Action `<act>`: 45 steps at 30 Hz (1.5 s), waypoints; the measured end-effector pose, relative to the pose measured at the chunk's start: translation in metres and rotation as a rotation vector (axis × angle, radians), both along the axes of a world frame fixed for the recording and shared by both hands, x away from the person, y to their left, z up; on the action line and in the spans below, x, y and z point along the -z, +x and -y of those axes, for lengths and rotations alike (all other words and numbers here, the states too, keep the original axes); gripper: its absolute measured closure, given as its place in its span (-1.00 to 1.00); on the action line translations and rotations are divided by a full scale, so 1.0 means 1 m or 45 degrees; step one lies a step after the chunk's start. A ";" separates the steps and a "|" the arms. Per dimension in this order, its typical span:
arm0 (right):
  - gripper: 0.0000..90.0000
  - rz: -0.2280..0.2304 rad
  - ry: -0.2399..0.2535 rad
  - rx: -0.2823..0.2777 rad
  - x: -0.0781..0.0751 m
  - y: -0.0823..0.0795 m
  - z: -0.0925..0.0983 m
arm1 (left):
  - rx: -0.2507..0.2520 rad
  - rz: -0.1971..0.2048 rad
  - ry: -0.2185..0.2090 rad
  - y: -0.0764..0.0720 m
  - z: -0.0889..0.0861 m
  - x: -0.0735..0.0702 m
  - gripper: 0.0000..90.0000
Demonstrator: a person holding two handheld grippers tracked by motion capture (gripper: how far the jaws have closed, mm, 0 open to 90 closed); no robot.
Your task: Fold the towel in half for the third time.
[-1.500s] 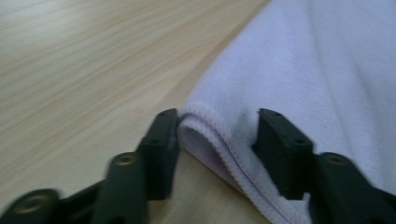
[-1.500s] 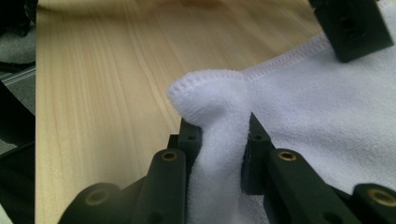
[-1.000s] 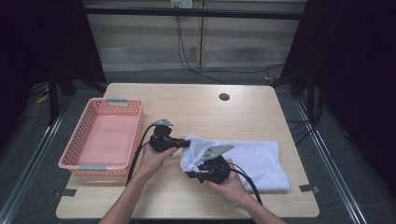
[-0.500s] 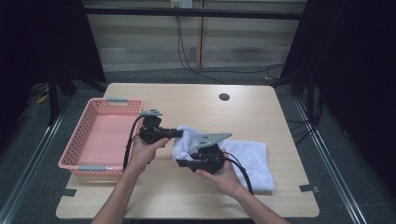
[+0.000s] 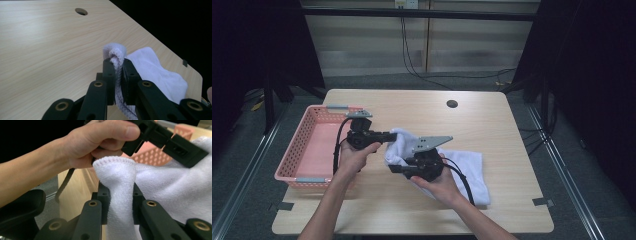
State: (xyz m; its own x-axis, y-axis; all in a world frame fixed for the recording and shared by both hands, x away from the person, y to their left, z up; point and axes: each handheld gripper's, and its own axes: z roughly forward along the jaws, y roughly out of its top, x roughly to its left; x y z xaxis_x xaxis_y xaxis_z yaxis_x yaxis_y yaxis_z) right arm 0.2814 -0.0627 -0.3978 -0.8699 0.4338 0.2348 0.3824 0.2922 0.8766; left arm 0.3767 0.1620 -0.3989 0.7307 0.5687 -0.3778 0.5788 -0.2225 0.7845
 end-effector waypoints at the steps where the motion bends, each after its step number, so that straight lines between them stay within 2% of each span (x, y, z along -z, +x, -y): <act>1: 0.74 0.011 0.010 -0.013 -0.007 0.000 -0.008 | -0.005 0.005 -0.005 -0.002 -0.004 -0.004 0.85; 2: 0.74 0.011 0.010 -0.013 -0.007 0.000 -0.008 | -0.010 0.011 0.001 -0.003 -0.007 -0.007 0.85; 3: 0.74 0.033 0.016 -0.018 -0.013 -0.001 -0.014 | -0.014 0.025 -0.001 -0.006 -0.013 -0.016 0.85; 4: 0.74 0.033 0.016 -0.018 -0.013 -0.001 -0.014 | -0.014 0.025 -0.001 -0.006 -0.013 -0.016 0.85; 5: 0.74 0.051 0.036 -0.021 -0.019 -0.004 -0.019 | 0.008 0.040 0.003 -0.006 -0.015 -0.024 0.85; 7: 0.74 0.072 0.031 -0.006 -0.022 -0.007 -0.019 | 0.005 0.054 0.013 -0.005 -0.012 -0.025 0.85; 9: 0.74 0.059 0.051 0.003 -0.018 -0.007 -0.014 | -0.001 0.059 0.053 -0.005 -0.005 -0.021 0.85; 10: 0.74 0.059 0.051 0.003 -0.018 -0.007 -0.014 | -0.001 0.059 0.053 -0.005 -0.005 -0.021 0.85; 13: 0.74 0.042 0.075 0.055 -0.006 -0.006 0.000 | 0.006 0.034 0.073 -0.001 0.007 -0.011 0.85; 15: 0.74 0.039 0.075 0.066 -0.003 -0.007 0.003 | 0.014 0.020 0.060 0.000 0.016 -0.006 0.85; 17: 0.74 0.037 0.078 0.083 0.001 -0.009 0.012 | 0.041 0.024 0.093 0.001 0.028 -0.004 0.85; 19: 0.74 0.036 0.069 0.115 0.004 -0.014 0.027 | 0.060 0.019 0.092 0.002 0.039 -0.003 0.84; 20: 0.74 0.036 0.069 0.115 0.004 -0.014 0.027 | 0.068 0.017 0.096 0.002 0.044 -0.002 0.84; 22: 0.74 0.039 0.062 0.149 0.005 -0.019 0.039 | 0.095 0.020 0.118 0.002 0.058 -0.001 0.84; 25: 0.74 0.031 0.038 0.203 0.014 -0.025 0.059 | 0.132 0.001 0.154 0.005 0.083 0.009 0.83; 26: 0.74 0.031 0.038 0.203 0.014 -0.025 0.059 | 0.132 0.001 0.154 0.005 0.083 0.009 0.83; 27: 0.74 0.019 0.025 0.246 0.022 -0.030 0.070 | 0.145 -0.013 0.156 0.006 0.096 0.016 0.83; 28: 0.74 0.019 0.025 0.246 0.022 -0.030 0.070 | 0.145 -0.013 0.156 0.006 0.096 0.016 0.82; 29: 0.73 0.012 0.015 0.278 0.029 -0.035 0.080 | 0.168 -0.027 0.168 0.006 0.108 0.022 0.81; 31: 0.73 0.010 0.008 0.322 0.035 -0.041 0.092 | 0.187 -0.037 0.175 0.006 0.120 0.027 0.81; 32: 0.73 0.010 0.008 0.322 0.035 -0.041 0.092 | 0.187 -0.037 0.175 0.006 0.120 0.027 0.79; 34: 0.72 0.011 -0.006 0.374 0.040 -0.048 0.103 | 0.204 -0.045 0.184 0.006 0.131 0.033 0.77; 35: 0.69 -0.005 -0.031 0.426 0.047 -0.054 0.114 | 0.224 -0.063 0.197 0.006 0.142 0.040 0.75; 36: 0.69 -0.005 -0.031 0.426 0.047 -0.054 0.114 | 0.224 -0.063 0.197 0.006 0.142 0.040 0.74; 38: 0.65 -0.035 -0.097 0.483 0.059 -0.063 0.129 | 0.249 -0.078 0.207 0.005 0.159 0.052 0.71; 40: 0.62 -0.055 -0.120 0.494 0.064 -0.066 0.134 | 0.250 -0.088 0.209 0.006 0.165 0.056 0.69; 41: 0.56 -0.096 -0.169 0.517 0.074 -0.070 0.144 | 0.260 -0.089 0.209 0.006 0.171 0.060 0.64; 42: 0.56 -0.096 -0.169 0.517 0.074 -0.070 0.144 | 0.262 -0.094 0.197 0.006 0.174 0.062 0.64; 43: 0.49 -0.128 -0.190 0.519 0.079 -0.073 0.151 | 0.304 -0.079 0.154 0.006 0.182 0.064 0.47; 45: 0.42 -0.148 -0.206 0.521 0.080 -0.075 0.154 | 0.311 -0.059 0.138 0.004 0.186 0.062 0.41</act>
